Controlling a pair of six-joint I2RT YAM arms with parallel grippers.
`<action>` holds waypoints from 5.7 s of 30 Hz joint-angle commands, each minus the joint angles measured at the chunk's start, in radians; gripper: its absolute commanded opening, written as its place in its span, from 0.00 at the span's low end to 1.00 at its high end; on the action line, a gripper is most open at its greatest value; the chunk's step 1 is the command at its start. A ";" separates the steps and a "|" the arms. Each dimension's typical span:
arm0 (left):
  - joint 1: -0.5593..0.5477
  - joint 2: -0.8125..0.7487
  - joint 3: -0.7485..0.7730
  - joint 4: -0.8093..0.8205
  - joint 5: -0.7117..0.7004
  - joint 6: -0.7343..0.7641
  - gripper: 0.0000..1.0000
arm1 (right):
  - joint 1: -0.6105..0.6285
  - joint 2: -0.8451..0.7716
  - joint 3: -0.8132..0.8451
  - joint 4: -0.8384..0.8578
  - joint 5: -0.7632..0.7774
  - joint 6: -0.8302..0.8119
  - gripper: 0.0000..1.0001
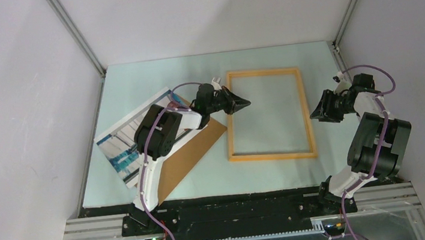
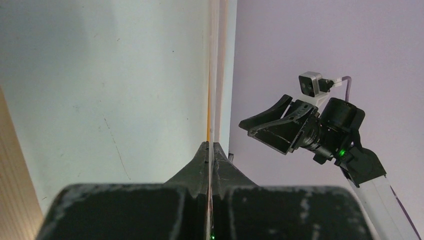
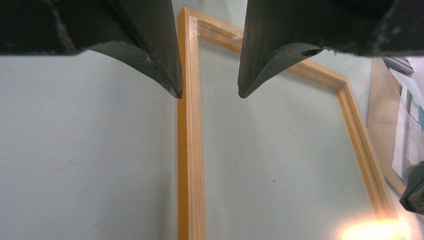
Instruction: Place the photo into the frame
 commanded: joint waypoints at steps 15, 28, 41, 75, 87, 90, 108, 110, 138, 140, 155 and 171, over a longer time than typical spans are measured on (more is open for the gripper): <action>-0.014 -0.037 0.010 -0.038 -0.021 0.093 0.00 | -0.006 0.004 0.005 -0.001 -0.021 -0.016 0.49; 0.003 -0.043 0.034 -0.089 -0.035 0.136 0.00 | -0.006 0.009 0.005 0.000 -0.019 -0.016 0.49; 0.013 -0.046 0.048 -0.129 -0.044 0.171 0.00 | 0.053 0.034 0.007 0.029 0.072 -0.012 0.48; 0.015 -0.015 0.105 -0.125 0.001 0.193 0.00 | 0.130 0.268 0.143 0.073 0.133 0.049 0.37; 0.014 -0.023 0.105 -0.116 0.017 0.170 0.00 | 0.134 0.282 0.159 0.073 0.136 0.052 0.16; 0.014 -0.026 0.107 -0.095 0.029 0.145 0.00 | 0.133 0.285 0.163 0.069 0.136 0.051 0.13; 0.015 -0.066 0.113 -0.030 0.068 0.033 0.00 | 0.106 0.298 0.187 0.054 0.085 0.067 0.34; 0.015 -0.068 0.111 -0.030 0.067 0.037 0.00 | 0.102 0.303 0.203 0.052 0.080 0.073 0.37; 0.015 -0.061 0.118 -0.031 0.076 0.051 0.00 | 0.093 0.411 0.310 0.035 0.050 0.087 0.28; 0.015 -0.059 0.120 -0.030 0.078 0.043 0.00 | 0.089 0.413 0.310 0.033 0.046 0.086 0.24; 0.013 -0.093 0.121 0.034 0.097 -0.057 0.00 | 0.072 0.418 0.311 0.025 0.013 0.079 0.06; -0.009 -0.090 0.116 0.089 0.109 -0.090 0.00 | 0.067 0.419 0.311 0.019 -0.002 0.075 0.04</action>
